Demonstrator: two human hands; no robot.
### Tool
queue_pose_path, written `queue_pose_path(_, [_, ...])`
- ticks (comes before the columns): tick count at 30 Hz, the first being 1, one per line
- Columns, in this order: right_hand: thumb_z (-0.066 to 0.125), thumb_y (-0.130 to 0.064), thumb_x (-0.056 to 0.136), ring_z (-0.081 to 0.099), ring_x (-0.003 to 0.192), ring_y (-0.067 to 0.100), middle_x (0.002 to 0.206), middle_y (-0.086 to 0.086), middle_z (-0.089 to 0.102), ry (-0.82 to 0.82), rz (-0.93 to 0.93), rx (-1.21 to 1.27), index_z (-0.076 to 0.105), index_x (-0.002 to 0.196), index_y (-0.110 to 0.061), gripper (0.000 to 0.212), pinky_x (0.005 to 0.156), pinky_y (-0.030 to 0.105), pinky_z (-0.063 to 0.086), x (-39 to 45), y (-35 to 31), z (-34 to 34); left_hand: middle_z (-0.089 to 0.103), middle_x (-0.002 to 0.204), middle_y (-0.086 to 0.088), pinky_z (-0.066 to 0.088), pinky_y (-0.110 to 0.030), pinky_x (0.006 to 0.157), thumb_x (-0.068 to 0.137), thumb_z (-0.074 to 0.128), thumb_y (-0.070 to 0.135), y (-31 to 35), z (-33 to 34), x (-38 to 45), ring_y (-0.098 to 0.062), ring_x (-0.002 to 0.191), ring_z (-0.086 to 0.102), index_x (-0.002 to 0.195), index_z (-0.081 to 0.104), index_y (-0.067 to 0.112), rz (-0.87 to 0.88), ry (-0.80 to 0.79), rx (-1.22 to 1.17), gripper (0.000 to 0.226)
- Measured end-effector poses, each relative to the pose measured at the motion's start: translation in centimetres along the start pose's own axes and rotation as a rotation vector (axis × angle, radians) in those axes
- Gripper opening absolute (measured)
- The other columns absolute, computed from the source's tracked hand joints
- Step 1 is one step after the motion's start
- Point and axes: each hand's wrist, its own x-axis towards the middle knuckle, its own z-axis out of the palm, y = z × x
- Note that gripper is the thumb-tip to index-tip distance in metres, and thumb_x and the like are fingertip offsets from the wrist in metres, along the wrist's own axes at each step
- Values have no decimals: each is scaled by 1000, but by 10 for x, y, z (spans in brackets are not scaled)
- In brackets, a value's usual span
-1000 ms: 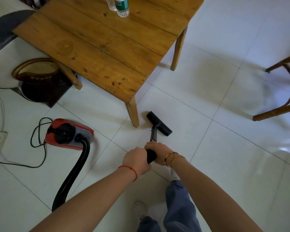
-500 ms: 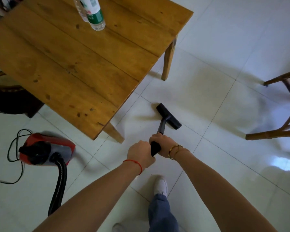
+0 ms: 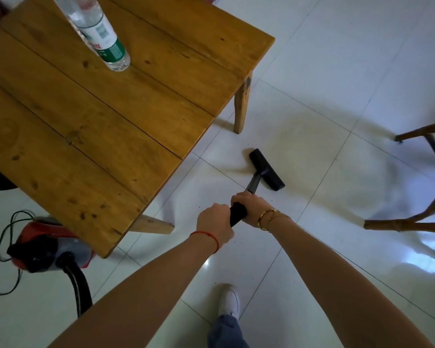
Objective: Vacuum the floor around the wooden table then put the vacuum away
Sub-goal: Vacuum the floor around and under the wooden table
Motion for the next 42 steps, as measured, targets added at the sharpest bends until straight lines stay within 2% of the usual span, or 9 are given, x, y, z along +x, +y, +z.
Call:
queue_pose_path(3, [61,-13,87,56,101,21,105,3,61,-11,-8,-3,57,103,-18,18,96,38,48,-2,-8,3,66,90,-7,54,-26,77,84,65,19,-6,0,-6,-20,81,65,106,57,9,-8,-11,3,25])
queue_pose_path(11, [60,-10,86,58,99,21,106,2,61,-40,-42,29,58,102,-17,18,92,34,49,-31,-67,43,64,85,-6,48,-23,68,83,63,17,-53,8,-62,-19,76,63,100,59,10,1,-89,28,19])
queue_pose_path(15, [60,-10,84,59,102,23,111,3,61,-52,-31,76,58,106,-18,23,93,35,48,-54,-118,79,66,95,-7,46,-25,65,81,63,17,-93,14,-108,-22,84,65,101,59,9,15,-155,89,21])
queue_pose_path(24, [55,-7,86,55,109,24,115,7,60,-5,42,191,58,108,-11,22,95,35,46,-103,-255,180,65,97,-8,45,-28,62,83,61,15,-204,35,-218,-23,84,66,106,62,9,92,-200,324,24])
queue_pose_path(33, [55,-2,81,55,105,24,112,7,61,54,85,321,57,104,-11,24,90,30,45,-120,-358,251,62,105,-9,51,-31,75,85,62,15,-293,42,-292,-23,91,64,114,59,9,151,-143,489,30])
queue_pose_path(38, [58,-7,81,58,101,23,110,4,62,66,110,339,56,105,-15,26,88,34,49,-117,-395,266,62,110,-9,51,-33,79,87,62,14,-324,35,-312,-24,96,64,117,56,9,173,-92,526,31])
queue_pose_path(42, [60,-3,78,61,97,26,105,9,65,92,116,389,56,105,-10,27,85,33,49,-111,-416,270,64,109,-10,52,-33,81,88,61,12,-344,27,-319,-25,95,64,116,57,8,167,-43,542,30])
